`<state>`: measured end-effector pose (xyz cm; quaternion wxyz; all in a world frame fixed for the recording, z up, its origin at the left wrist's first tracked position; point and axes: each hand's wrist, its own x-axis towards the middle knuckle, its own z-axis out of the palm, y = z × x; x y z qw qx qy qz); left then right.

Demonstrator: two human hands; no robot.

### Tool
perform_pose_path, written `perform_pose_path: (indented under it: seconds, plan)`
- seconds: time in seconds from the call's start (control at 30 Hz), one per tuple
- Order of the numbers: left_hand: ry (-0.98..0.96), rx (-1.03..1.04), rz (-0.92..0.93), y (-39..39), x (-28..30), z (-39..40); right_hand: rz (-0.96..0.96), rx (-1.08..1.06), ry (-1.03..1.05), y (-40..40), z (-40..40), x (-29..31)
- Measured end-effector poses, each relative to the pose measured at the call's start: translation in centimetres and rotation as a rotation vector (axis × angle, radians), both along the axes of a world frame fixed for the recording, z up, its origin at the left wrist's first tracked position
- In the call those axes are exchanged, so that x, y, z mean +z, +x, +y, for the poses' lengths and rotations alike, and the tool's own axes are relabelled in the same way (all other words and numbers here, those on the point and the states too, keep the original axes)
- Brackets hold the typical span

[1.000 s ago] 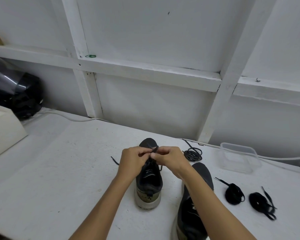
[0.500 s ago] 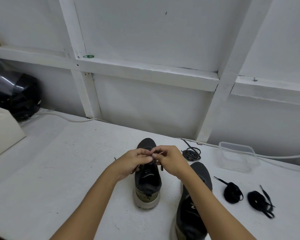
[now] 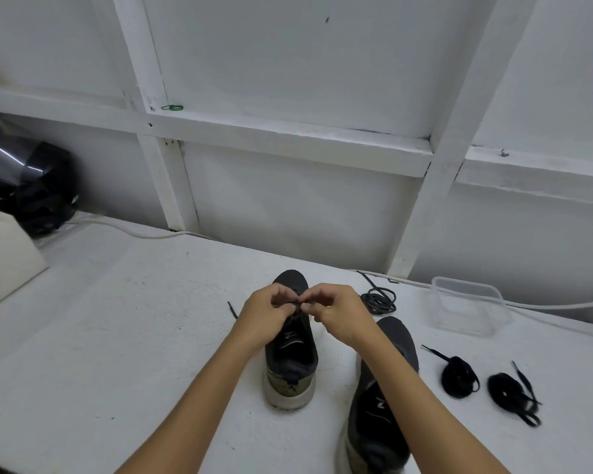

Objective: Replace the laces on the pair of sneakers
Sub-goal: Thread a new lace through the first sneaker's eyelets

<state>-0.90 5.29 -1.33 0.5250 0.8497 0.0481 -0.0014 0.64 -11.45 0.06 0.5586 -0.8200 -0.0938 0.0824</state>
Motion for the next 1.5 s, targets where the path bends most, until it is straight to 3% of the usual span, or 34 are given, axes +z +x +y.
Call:
perform_pose_path:
  seconds: [0.1,0.2,0.53,0.8,0.87,1.03,1.23,1.33,1.4,1.5]
  plan:
    - [0.206,0.016,-0.108,-0.4,0.2,-0.3,-0.011,0.012,0.026,-0.1,0.0,0.1]
    - [0.227,0.014,-0.167,-0.5,-0.3,-1.1,-0.011,0.007,0.011,-0.1,0.0,0.1]
    - [-0.458,0.009,0.186,0.4,0.2,0.5,-0.051,-0.004,-0.056,-0.1,-0.7,0.0]
    - [-0.536,0.134,0.261,1.0,0.6,2.3,-0.003,-0.001,-0.031,-0.4,-0.5,0.1]
    - [-0.480,0.158,0.282,0.9,0.3,3.6,0.088,-0.044,-0.007,-0.4,-1.1,-0.2]
    - [-0.043,0.059,0.102,0.1,-1.1,5.6,0.368,-0.076,0.090,-0.5,-2.6,-1.0]
    - [-0.059,-0.032,0.114,0.6,-0.4,6.4,0.453,-0.076,0.355,0.0,-2.5,-0.7]
    - [-0.018,-0.070,0.127,0.6,-0.2,7.3,0.474,-0.106,0.383,0.1,-2.7,-0.9]
    - [0.089,-0.082,0.082,0.4,-0.1,7.6,0.495,-0.116,0.367,0.0,-2.7,-1.2]
    - [0.392,-0.097,-0.127,0.5,-0.3,7.3,0.510,-0.116,0.330,-0.3,-2.7,-1.4]
